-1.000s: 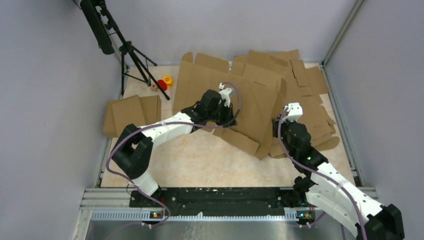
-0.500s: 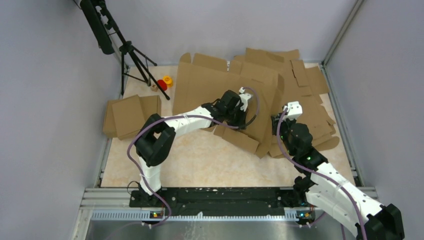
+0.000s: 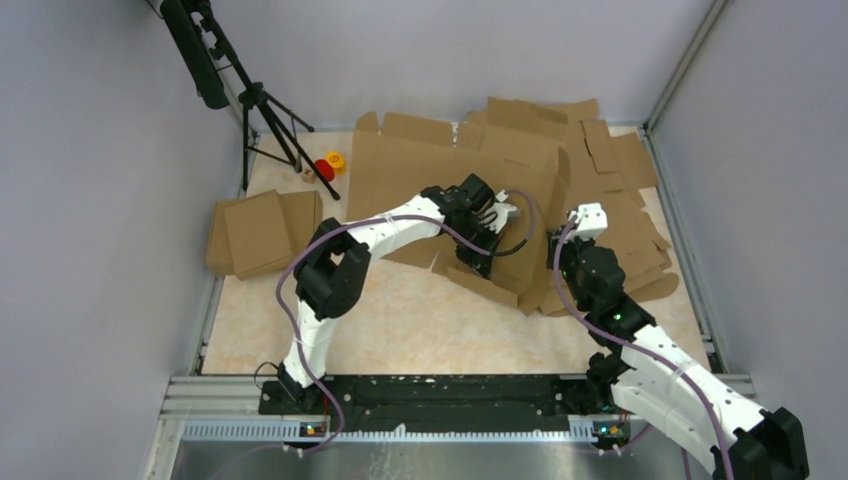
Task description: Fold the paper box
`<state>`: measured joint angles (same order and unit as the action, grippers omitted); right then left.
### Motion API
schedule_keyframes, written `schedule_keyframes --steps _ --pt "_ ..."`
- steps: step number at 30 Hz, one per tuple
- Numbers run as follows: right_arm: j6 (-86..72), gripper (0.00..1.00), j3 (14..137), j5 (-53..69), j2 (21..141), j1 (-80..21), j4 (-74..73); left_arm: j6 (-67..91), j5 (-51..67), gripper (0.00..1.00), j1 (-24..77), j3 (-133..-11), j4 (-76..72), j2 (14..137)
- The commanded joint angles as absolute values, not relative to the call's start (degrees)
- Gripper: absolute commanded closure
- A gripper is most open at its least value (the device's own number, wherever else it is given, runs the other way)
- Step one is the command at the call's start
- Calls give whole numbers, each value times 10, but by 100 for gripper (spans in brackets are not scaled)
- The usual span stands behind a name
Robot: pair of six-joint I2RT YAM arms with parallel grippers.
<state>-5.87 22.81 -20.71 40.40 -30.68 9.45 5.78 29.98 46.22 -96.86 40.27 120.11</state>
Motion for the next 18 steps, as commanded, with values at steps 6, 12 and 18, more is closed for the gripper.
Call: schedule_keyframes --steps 6,12,18 --pt "-81 100 223 -287 414 -312 141 58 335 100 482 -863 433 1099" --pt "-107 100 221 -275 452 -312 164 123 283 100 503 -751 322 1079" --pt "-156 100 205 -279 464 -314 175 199 211 100 512 -689 239 1072"
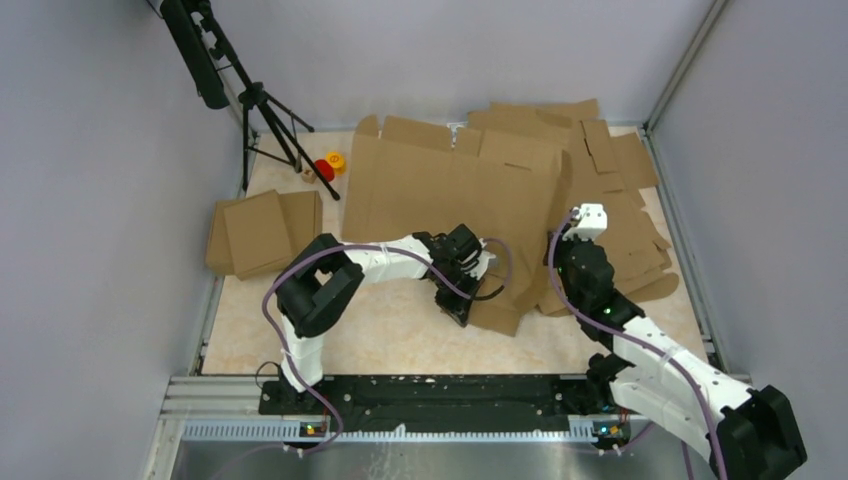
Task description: Fold the paper box
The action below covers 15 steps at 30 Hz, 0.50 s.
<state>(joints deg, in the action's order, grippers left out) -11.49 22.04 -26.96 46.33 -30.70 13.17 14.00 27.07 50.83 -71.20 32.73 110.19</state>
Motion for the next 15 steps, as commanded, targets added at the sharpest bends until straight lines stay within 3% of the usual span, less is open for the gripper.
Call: schedule_keyframes --steps 1,15 --pt "-166 100 194 -286 461 -317 187 207 197 100 512 -681 227 1070" --pt "-48 98 111 -386 521 -445 384 261 117 100 512 -647 204 1066"
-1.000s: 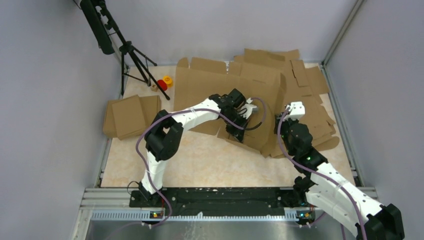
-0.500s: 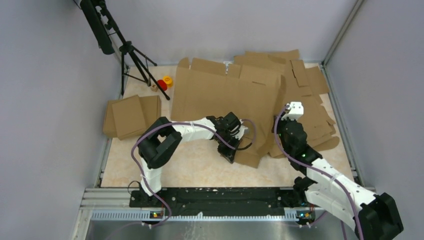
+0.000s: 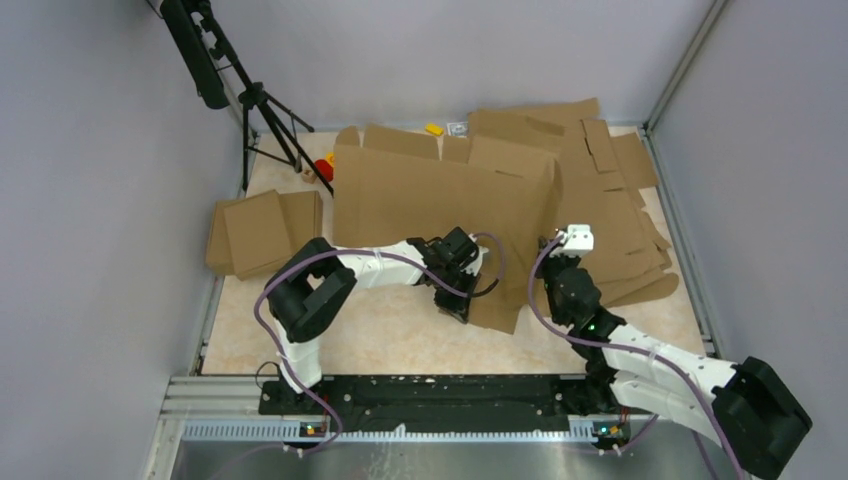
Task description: Fold the paper box
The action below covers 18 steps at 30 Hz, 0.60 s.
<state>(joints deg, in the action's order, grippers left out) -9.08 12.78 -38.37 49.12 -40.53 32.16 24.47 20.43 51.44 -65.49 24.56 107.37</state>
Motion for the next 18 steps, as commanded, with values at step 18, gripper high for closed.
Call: schedule_keyframes --steps 18 --pt "-52 79 70 -385 450 -498 359 276 80 100 512 -614 210 1051"
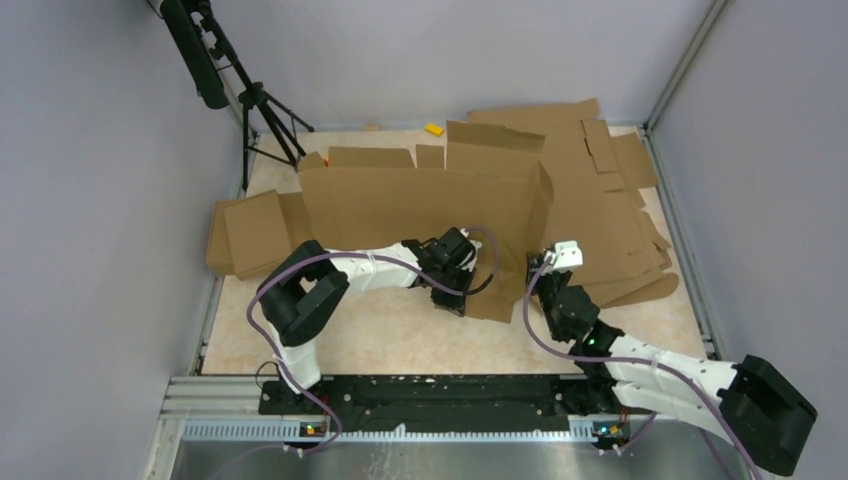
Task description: Fold the paper box
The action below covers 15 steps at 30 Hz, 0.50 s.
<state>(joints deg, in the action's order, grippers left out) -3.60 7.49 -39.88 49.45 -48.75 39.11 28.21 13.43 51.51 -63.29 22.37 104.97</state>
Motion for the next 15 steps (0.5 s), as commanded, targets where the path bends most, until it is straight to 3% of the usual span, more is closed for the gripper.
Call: schedule_keyframes --steps 1,4,6,8,10,13,15 --pt "-55 79 74 -387 440 -498 348 276 84 100 512 -616 211 1053" --pt "-62 78 104 -399 428 -497 311 276 86 100 512 -617 211 1054" --pt "-58 72 118 -419 438 -496 314 275 85 100 512 -618 212 1055" --pt "-60 82 135 -425 459 -488 319 274 87 100 512 -620 214 1056" --pt "-70 82 161 -392 483 -465 294 274 87 100 512 -620 214 1056" --pt "-120 73 215 -337 522 -418 221 273 88 100 512 -618 217 1056" --pt "-153 59 259 -305 543 -384 156 272 91 100 512 -616 218 1054"
